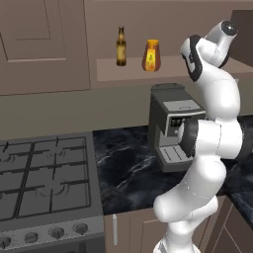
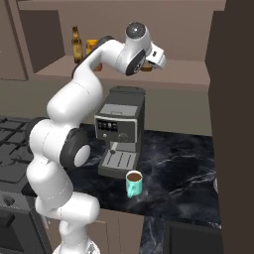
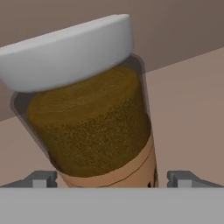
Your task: Pick the cinnamon and honey bottle from the cabinet and place them next to the mug.
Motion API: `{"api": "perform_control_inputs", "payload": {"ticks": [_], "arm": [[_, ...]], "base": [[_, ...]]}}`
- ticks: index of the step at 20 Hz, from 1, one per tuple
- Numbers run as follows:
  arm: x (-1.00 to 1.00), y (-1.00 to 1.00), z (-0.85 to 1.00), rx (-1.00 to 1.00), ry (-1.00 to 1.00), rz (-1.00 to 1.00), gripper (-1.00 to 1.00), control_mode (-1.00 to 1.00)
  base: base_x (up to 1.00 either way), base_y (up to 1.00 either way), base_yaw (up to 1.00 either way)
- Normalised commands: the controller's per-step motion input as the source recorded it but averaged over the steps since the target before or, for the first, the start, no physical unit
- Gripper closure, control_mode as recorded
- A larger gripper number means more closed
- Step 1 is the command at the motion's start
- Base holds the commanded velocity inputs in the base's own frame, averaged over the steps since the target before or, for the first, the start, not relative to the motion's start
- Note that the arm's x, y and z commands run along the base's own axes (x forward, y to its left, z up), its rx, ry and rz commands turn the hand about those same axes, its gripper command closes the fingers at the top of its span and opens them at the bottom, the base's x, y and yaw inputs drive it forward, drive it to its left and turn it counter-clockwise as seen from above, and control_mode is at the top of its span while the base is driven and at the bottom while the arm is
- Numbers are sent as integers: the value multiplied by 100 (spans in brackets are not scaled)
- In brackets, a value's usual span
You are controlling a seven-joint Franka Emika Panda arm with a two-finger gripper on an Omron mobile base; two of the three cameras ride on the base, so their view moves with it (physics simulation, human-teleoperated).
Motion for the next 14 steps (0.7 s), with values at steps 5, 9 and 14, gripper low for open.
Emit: {"api": "perform_control_inputs", "payload": {"ticks": [5, 9, 14], "arm": [[0, 0, 0, 0, 0, 0, 100, -100], [0, 0, 0, 0, 0, 0, 100, -100], [0, 0, 0, 0, 0, 0, 100, -100]], "base": [[0, 0, 0], [0, 0, 0], [0, 0, 0]]}}
